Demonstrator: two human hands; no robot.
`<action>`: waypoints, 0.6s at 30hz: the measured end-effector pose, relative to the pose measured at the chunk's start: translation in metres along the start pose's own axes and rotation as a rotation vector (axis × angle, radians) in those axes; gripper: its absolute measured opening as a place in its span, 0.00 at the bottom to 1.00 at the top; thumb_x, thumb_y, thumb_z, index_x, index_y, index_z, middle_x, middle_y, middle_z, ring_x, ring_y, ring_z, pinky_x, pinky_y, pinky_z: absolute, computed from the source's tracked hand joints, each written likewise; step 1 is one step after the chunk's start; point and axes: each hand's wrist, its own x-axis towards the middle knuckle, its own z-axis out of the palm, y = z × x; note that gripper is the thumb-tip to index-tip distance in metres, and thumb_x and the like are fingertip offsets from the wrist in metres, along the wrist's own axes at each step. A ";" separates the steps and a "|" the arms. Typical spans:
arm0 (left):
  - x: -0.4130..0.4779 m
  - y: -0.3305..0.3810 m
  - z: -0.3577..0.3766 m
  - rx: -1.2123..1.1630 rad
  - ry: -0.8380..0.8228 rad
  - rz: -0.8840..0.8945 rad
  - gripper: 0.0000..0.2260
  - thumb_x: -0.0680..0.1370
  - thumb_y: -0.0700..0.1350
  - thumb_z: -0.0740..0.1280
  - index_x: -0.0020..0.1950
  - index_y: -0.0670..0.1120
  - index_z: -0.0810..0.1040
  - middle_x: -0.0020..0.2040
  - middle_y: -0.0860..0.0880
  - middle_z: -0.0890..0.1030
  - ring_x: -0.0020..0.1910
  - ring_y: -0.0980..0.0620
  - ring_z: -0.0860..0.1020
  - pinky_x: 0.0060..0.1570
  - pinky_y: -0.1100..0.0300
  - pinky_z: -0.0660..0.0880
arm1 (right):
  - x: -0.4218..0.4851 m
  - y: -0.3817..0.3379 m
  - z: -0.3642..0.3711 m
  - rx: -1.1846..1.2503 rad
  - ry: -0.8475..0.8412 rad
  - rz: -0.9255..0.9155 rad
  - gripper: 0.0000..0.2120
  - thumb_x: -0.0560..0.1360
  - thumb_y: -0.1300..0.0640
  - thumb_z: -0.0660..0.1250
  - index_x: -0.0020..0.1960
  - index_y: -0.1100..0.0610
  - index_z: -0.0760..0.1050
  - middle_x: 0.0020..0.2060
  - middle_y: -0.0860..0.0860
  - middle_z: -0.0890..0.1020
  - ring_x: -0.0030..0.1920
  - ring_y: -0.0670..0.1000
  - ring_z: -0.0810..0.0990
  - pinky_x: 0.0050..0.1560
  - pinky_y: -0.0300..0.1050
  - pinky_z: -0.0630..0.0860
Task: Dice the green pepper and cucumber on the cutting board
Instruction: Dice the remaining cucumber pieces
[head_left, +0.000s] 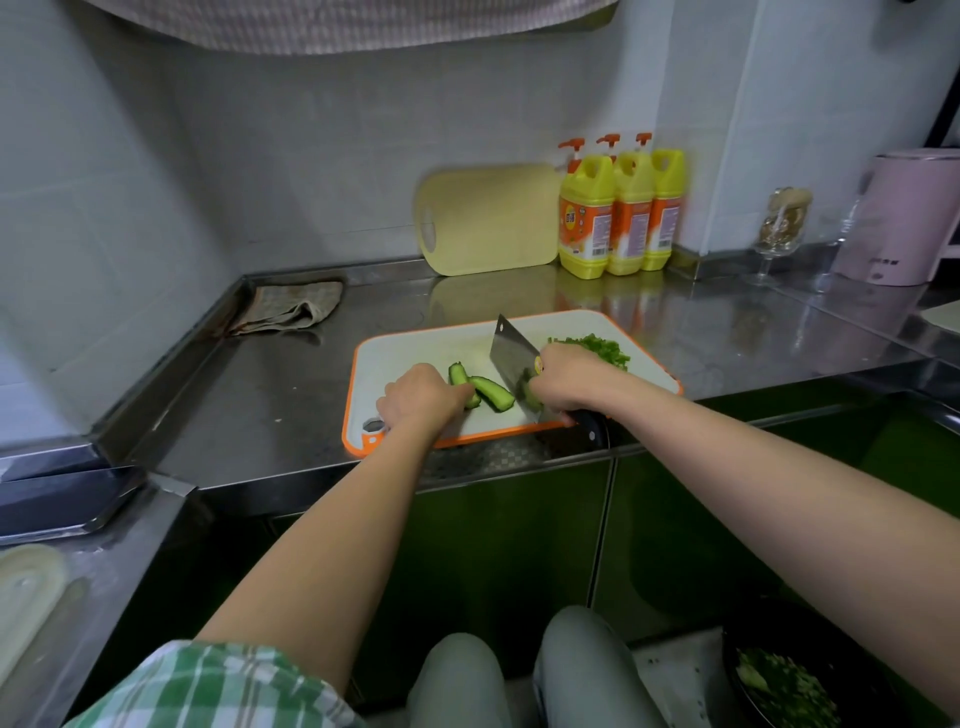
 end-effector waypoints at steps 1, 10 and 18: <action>-0.002 0.000 -0.001 0.031 -0.010 0.012 0.18 0.73 0.60 0.69 0.46 0.45 0.72 0.53 0.43 0.79 0.56 0.40 0.74 0.53 0.51 0.69 | -0.001 -0.001 0.001 -0.022 -0.013 0.006 0.09 0.71 0.69 0.62 0.33 0.62 0.70 0.17 0.53 0.74 0.30 0.55 0.75 0.28 0.42 0.69; -0.006 0.010 0.004 0.070 -0.100 0.042 0.20 0.78 0.60 0.60 0.56 0.44 0.75 0.63 0.40 0.75 0.65 0.39 0.67 0.54 0.50 0.64 | -0.003 0.014 0.004 0.247 -0.035 0.034 0.06 0.76 0.66 0.55 0.45 0.64 0.70 0.27 0.58 0.76 0.20 0.51 0.74 0.23 0.38 0.71; 0.000 -0.013 -0.007 -0.257 -0.055 -0.085 0.24 0.78 0.61 0.56 0.53 0.43 0.80 0.58 0.40 0.78 0.62 0.37 0.69 0.63 0.47 0.67 | -0.014 -0.005 0.007 0.366 -0.123 -0.054 0.11 0.79 0.61 0.54 0.48 0.66 0.72 0.30 0.58 0.78 0.30 0.56 0.78 0.34 0.45 0.74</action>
